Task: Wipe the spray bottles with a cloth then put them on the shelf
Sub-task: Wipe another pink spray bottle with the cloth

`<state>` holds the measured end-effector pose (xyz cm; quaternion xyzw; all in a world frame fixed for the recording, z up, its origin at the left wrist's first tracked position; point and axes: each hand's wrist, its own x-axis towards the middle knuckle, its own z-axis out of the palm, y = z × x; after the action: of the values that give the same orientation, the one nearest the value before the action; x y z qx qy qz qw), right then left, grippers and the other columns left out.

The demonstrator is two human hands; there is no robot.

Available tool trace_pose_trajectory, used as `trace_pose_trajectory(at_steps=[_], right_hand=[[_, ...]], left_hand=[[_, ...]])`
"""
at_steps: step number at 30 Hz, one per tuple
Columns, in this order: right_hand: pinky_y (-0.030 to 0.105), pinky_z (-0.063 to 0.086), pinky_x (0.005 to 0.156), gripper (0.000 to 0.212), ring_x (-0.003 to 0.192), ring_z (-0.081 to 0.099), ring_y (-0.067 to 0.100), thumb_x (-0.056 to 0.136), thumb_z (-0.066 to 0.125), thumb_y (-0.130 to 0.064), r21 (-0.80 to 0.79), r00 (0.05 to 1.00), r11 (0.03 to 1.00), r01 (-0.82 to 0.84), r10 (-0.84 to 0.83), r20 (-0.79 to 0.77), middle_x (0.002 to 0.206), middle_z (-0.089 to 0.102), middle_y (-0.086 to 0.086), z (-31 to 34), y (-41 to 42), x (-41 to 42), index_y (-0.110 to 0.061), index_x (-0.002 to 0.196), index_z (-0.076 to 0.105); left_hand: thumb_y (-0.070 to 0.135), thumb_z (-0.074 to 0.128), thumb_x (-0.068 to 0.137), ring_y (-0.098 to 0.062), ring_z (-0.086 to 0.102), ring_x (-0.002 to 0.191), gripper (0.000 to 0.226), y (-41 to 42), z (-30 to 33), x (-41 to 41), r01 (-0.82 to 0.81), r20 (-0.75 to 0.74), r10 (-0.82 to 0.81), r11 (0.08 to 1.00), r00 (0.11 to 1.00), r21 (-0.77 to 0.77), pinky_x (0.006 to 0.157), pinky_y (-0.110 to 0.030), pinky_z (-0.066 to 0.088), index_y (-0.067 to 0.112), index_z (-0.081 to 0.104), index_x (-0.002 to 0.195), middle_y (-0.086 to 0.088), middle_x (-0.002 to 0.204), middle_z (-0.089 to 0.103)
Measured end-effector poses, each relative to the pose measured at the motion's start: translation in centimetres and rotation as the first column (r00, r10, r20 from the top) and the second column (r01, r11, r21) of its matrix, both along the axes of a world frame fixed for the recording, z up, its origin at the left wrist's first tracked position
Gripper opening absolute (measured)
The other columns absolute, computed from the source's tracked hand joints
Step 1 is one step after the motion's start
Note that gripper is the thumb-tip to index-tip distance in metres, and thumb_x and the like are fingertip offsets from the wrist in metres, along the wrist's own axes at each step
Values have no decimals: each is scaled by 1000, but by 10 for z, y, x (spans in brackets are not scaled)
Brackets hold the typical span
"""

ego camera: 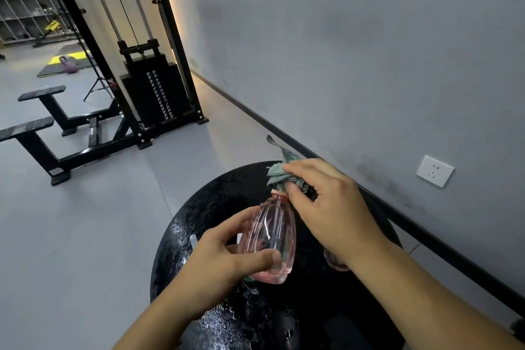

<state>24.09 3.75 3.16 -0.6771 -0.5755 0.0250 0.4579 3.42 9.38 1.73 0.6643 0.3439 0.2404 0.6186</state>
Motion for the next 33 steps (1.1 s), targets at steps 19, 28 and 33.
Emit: trace_pose_trajectory(at_steps=[19,28,33], right_hand=[[25,41,114,37,130,54,7,98,67,-11,14,990,1000,10,-12,142,138,65,-8,-7,1,0,-21,134,69],[31,48,111,37,125,57,8,97,67,-6,56,988,998,14,-22,152,133,65,-9,-8,3,8,-20,131,71],[19,40,113,36,127,54,6,98,66,-7,36,978,994,-102,94,187,133,64,-10,-9,1,-8,-20,131,71]], left_hand=[[4,87,80,-26,80,100,63,2,1,-4,-1,32,1,1000,999,-22,81,-27,63,30,68,135,4,123,78],[9,93,75,-26,80,103,74,7,-2,-7,15,36,-14,999,999,-29,85,-29,62,31,65,140,2,125,78],[2,87,81,-28,79,105,68,5,-4,-5,41,42,-39,998,998,-37,87,-30,62,27,65,140,0,127,77]])
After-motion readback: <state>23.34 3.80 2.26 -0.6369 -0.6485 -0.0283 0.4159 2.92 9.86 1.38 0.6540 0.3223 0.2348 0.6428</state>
